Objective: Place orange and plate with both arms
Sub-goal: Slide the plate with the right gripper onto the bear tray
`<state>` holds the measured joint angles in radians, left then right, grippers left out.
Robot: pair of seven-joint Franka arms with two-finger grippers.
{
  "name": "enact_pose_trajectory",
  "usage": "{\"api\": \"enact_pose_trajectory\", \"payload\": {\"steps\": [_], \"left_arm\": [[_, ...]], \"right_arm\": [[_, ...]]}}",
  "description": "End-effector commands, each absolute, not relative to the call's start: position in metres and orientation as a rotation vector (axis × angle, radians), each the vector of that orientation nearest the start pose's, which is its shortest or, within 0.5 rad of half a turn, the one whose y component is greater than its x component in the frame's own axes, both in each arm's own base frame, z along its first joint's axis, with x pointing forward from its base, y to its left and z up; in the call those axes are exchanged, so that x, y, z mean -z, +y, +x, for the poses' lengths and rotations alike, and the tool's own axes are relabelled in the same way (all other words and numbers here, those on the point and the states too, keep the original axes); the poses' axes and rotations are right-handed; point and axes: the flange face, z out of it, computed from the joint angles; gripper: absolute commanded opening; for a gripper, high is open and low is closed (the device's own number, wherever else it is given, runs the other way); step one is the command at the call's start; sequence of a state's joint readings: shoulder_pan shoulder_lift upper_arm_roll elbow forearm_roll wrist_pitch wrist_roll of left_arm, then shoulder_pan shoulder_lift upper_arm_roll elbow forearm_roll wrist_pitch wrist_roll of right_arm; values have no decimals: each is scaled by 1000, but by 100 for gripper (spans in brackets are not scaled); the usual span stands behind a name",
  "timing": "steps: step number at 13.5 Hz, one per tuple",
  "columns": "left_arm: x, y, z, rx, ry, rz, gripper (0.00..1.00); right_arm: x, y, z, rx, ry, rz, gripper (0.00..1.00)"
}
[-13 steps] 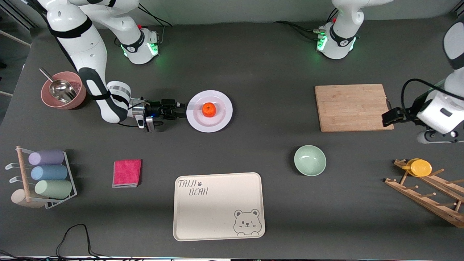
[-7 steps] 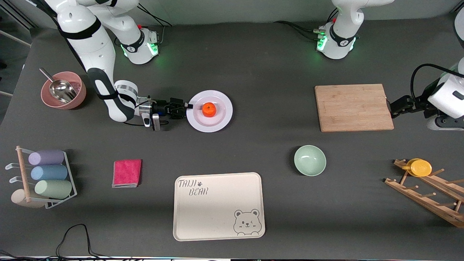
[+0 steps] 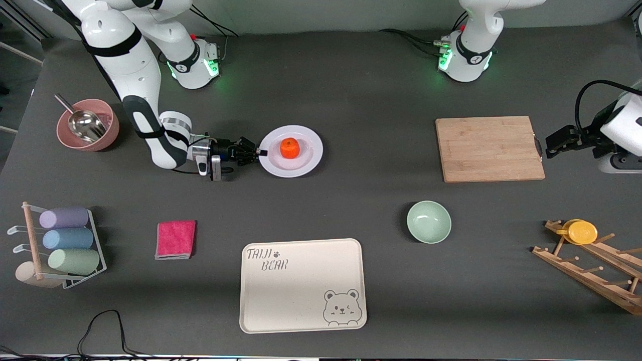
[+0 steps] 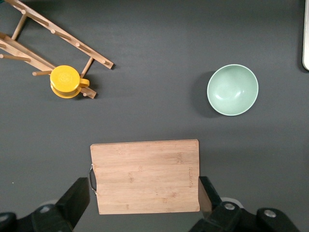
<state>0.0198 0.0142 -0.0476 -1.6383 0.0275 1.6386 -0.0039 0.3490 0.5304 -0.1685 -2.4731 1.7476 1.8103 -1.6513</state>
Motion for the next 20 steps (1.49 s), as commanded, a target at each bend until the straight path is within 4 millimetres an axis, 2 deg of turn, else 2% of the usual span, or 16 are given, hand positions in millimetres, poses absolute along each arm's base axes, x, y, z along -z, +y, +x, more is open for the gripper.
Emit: {"api": "enact_pose_trajectory", "payload": {"steps": [1, 7, 9, 12, 15, 17, 20], "left_arm": [[-604, -13, 558, -14, 68, -3122, 100], [-606, -17, 558, -29, 82, -3125, 100], [-606, -19, 558, -33, 89, -3127, 100], [-604, -19, 558, -41, 118, -3126, 100], [-604, -28, 558, -41, 154, -3124, 100], [-603, -23, 559, -46, 137, -3124, 100], [-603, -20, 559, -46, 128, -3125, 100]], "right_arm": [[-72, 136, 374, 165, -164, -1882, 0], [-81, 145, 385, -17, 78, -1818, 0], [-87, 149, 394, -38, 102, -1791, 0], [-106, 149, 420, -43, 129, -1754, 0], [-136, 149, 471, -42, 175, -1727, 0], [-158, 148, 514, -12, 173, -1719, 0], [-189, 157, 593, -12, 229, -1728, 0]]}}
